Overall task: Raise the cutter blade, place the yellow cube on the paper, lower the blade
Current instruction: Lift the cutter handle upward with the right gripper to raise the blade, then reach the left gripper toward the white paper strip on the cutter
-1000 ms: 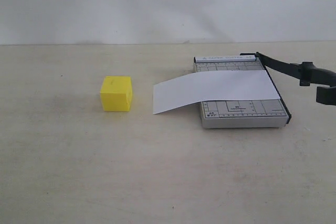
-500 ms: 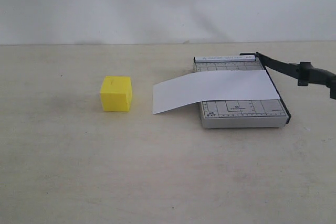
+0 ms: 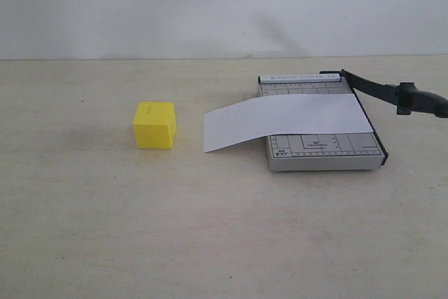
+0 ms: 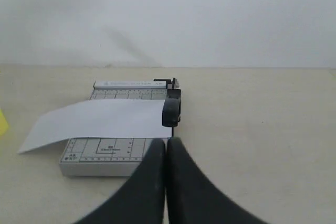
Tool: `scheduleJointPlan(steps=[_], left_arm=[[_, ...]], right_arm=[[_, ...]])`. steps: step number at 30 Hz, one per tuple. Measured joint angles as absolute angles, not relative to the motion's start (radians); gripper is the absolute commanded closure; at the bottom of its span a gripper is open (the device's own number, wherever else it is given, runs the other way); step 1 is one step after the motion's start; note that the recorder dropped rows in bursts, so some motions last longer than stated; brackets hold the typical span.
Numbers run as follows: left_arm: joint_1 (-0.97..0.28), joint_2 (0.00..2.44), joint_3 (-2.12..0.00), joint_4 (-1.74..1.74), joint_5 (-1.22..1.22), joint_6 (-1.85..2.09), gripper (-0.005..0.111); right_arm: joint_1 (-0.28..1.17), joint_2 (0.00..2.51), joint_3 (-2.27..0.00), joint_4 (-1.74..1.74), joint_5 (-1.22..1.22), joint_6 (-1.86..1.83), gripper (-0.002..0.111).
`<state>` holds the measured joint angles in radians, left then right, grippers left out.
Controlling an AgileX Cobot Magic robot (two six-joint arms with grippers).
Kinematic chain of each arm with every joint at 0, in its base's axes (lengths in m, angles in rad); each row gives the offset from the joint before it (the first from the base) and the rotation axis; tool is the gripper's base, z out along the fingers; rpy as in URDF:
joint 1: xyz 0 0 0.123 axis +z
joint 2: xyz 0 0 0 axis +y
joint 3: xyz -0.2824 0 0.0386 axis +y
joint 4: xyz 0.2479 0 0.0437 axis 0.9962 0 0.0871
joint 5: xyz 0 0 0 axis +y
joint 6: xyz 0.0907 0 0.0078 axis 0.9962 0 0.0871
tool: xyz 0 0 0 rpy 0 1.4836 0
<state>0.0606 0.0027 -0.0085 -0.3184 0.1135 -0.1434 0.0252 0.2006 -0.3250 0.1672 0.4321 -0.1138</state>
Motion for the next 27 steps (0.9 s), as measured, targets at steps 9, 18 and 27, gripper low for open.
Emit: scheduleJointPlan(steps=[9,18,27], left_arm=[[0.061,0.178,-0.288,-0.524,0.301,0.238,0.102],[0.058,0.839,-0.485,-1.454,0.784,1.228,0.102],[-0.275,1.326,-0.654,-1.569,0.533,1.358,0.102]], right_arm=[[0.023,0.147,-0.191,0.172,0.317,0.038,0.108],[0.023,0.147,-0.189,0.172,0.322,0.04,0.108],[0.023,0.147,-0.189,0.172,0.322,0.044,0.108]])
